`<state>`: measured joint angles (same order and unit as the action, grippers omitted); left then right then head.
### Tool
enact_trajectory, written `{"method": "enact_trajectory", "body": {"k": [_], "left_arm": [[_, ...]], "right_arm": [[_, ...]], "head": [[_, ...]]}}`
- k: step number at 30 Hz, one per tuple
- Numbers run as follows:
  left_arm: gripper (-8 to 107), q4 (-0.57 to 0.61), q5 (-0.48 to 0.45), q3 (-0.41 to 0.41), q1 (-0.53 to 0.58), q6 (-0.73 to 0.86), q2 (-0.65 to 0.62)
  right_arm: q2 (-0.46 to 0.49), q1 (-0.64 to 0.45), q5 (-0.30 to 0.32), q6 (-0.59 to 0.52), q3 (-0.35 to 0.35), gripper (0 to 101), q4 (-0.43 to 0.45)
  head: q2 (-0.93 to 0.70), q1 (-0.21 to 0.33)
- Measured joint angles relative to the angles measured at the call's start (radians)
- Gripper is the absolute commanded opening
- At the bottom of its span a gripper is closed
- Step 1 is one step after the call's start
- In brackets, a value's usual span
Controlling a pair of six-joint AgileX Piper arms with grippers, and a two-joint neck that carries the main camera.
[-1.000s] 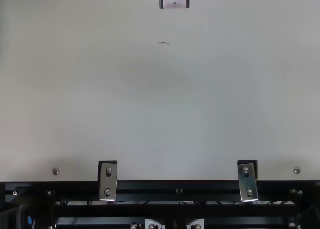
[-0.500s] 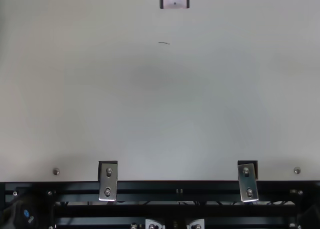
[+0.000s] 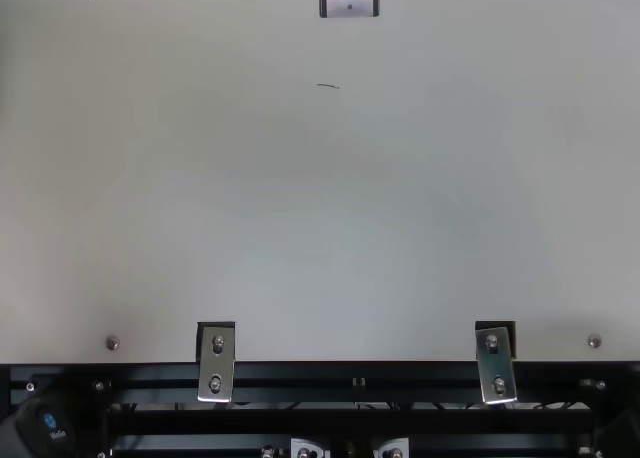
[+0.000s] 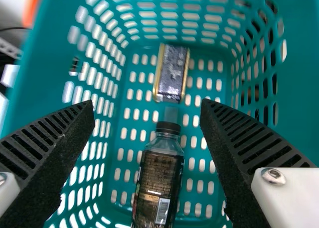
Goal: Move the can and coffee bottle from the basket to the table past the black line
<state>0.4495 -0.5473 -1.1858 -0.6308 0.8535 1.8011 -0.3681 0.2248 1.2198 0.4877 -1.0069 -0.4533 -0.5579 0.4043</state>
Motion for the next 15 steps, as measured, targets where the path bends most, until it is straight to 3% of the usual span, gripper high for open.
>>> {"method": "enact_trajectory", "body": {"k": [7,15], "left_arm": [[90,0.03,0.013,-0.07,0.017,0.11,0.165],[90,0.007,0.013,-0.167,0.058,0.088,0.338]], "right_arm": [[0.0,0.0,0.0,0.0,0.0,101,0.0],[0.0,0.0,0.0,0.0,0.0,101,0.0]], "head": [[0.0,-0.005],[0.0,-0.005]]}}
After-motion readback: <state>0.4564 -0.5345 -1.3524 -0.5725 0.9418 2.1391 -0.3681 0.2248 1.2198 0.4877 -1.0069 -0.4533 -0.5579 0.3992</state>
